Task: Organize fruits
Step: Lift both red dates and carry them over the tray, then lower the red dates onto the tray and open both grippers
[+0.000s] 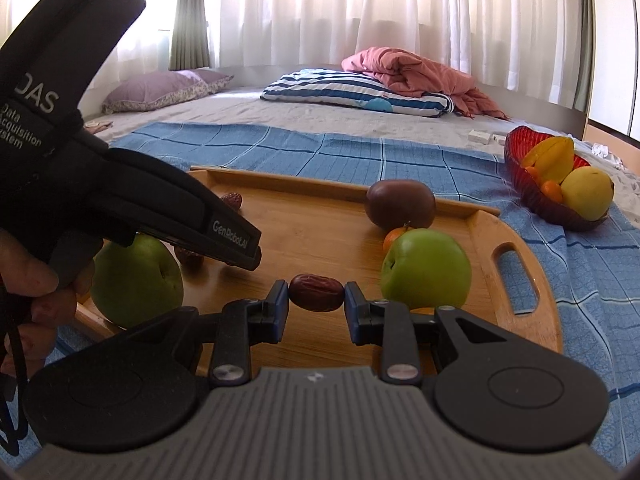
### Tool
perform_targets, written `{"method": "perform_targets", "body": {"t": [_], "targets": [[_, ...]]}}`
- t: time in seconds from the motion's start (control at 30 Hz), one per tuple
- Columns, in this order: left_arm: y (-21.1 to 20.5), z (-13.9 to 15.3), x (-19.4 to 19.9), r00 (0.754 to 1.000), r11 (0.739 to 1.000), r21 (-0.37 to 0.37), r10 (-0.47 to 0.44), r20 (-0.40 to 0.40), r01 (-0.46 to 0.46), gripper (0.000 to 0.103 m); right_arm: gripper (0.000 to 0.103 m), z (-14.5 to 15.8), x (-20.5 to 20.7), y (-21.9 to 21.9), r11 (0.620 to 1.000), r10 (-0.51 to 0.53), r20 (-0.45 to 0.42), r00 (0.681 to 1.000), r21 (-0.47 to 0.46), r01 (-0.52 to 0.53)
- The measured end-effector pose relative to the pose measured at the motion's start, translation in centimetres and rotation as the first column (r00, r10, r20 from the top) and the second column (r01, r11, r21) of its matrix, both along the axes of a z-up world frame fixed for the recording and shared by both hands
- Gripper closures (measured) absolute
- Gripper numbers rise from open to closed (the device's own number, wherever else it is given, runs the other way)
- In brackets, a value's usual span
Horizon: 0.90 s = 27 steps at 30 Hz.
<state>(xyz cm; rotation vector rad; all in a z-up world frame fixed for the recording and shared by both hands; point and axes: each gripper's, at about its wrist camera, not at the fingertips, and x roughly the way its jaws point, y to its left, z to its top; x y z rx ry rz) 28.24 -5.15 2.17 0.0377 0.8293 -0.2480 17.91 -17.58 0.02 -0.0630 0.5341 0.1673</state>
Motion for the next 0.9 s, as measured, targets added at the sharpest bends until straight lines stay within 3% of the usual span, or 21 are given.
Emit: {"method": "perform_targets", "body": {"t": [0.37,0.9], "targets": [[-0.5,-0.2,0.5,1.000,1.000,0.004,-0.015,-0.010,0.015,0.084,0.068,0.1,0.4,0.8,0.998,0.029,-0.020,0.999,-0.050,-0.030],[-0.2,-0.1,0.4,1.000,1.000,-0.010,-0.018,-0.019,0.018,0.084,0.063,0.5,1.3,0.2,1.000,0.019,-0.060,0.998,0.002,-0.019]]}}
